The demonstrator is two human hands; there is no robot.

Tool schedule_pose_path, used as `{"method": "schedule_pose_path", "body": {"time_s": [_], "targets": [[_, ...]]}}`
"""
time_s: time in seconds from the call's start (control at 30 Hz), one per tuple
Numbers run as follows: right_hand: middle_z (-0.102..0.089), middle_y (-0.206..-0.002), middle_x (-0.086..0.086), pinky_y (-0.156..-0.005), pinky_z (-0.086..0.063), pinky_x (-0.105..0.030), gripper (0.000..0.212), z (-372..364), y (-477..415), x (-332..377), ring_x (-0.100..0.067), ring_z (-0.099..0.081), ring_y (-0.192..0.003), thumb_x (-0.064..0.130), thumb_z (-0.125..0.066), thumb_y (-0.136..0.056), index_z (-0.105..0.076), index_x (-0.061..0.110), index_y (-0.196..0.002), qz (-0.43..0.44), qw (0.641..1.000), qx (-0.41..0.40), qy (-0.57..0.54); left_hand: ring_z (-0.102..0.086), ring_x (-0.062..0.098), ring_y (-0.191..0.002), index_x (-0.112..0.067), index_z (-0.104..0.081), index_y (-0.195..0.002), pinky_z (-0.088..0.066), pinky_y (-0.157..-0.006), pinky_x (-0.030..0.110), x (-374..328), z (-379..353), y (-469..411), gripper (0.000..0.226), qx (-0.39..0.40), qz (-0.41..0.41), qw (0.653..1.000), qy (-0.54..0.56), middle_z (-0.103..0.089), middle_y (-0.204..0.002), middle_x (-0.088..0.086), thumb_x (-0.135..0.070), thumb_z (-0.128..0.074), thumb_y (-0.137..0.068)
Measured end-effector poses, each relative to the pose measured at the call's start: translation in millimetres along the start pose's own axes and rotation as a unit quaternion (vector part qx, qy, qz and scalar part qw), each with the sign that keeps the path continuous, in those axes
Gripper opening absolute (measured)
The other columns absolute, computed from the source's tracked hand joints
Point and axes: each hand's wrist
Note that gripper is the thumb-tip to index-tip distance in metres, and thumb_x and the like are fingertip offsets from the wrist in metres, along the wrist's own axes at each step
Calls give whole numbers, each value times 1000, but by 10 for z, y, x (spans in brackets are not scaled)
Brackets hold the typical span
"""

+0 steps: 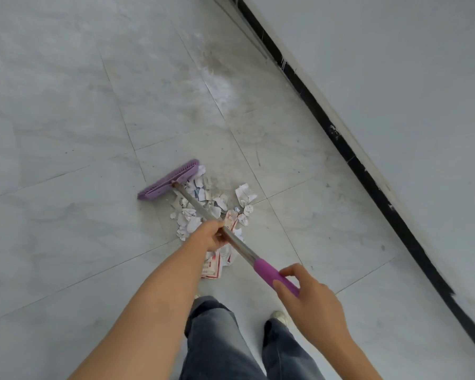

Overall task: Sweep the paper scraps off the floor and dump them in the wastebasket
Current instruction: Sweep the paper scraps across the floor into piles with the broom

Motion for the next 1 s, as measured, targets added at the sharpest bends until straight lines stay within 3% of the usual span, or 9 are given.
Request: {"method": "schedule_pose_path", "body": {"time_s": [0.33,0.4,0.5,0.67,0.77,0.87,0.9,0.97,1.0], "targets": [[-59,-68,8,-67,-48,-21,14,488,523,-1873,-6,-54,-59,50,-45,-87,-34,44,-80,-24,994,104,24,-49,24,-67,3,-43,-82,-51,-76,33,1582,-1144,149,22,-28,51,998,19,-47,-79,15,-5,-38,-101],[-59,-66,8,-70,-48,-22,15,561,619,-2110,-9,-60,-66,50,-47,-86,-35,44,-79,-33,994,105,20,-49,24,-67,5,-45,-98,-45,-89,39,1795,-1299,241,11,-30,54,997,48,-45,-79,15,-4,-39,-100],[-60,-66,9,-68,-50,-22,11,682,682,-2337,-9,-64,-71,48,-48,-87,-38,45,-88,-37,997,70,11,-47,26,-67,1,-41,-131,-43,-96,40,1910,-1507,333,31,-24,40,993,105,-43,-80,15,-2,-39,-100],[-61,-74,15,-67,-53,-28,13,964,547,-2357,-12,-62,-68,39,-55,-87,-43,42,-93,0,1000,7,-30,-48,26,-67,1,-37,-138,-44,-98,39,1708,-1660,478,39,-31,13,986,164,-44,-82,15,-2,-40,-99],[-58,-75,18,-67,-49,-27,13,1129,416,-2166,-10,-57,-67,32,-61,-85,-51,38,-90,49,995,-30,-76,-48,25,-66,-1,-44,-130,-42,-103,38,1475,-1651,601,31,-28,-15,983,180,-46,-80,14,-2,-40,-100],[-58,-77,9,-56,-42,-15,12,1277,310,-1870,-9,-51,-62,21,-65,-83,-58,28,-89,90,982,-61,-155,-48,22,-64,4,-49,-89,-43,-105,32,1204,-1566,749,14,-16,-37,979,200,-48,-77,13,-2,-41,-99],[-60,-80,5,-54,-42,-13,11,1320,284,-1758,-8,-51,-61,17,-65,-83,-60,24,-89,105,974,-74,-187,-48,21,-64,3,-46,-79,-49,-98,28,1104,-1523,785,21,-12,-44,979,198,-49,-75,13,-2,-42,-99],[-61,-80,1,-50,-42,-10,10,1404,253,-1525,-2,-53,-58,10,-66,-81,-64,17,-89,140,951,-112,-253,-51,19,-59,0,-44,-72,-59,-58,22,894,-1461,882,26,-5,-55,978,203,-50,-69,11,-2,-44,-98],[-61,-78,2,-48,-41,-9,10,1452,246,-1407,3,-53,-57,9,-67,-80,-65,13,-89,158,938,-128,-282,-53,18,-53,0,-43,-71,-53,-38,23,795,-1442,947,27,0,-60,977,203,-51,-64,11,-3,-44,-98]]}}
Point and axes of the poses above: each hand's wrist, its own y-axis away from the middle knuckle, its own z-axis out of the back of the hand, x = y × z
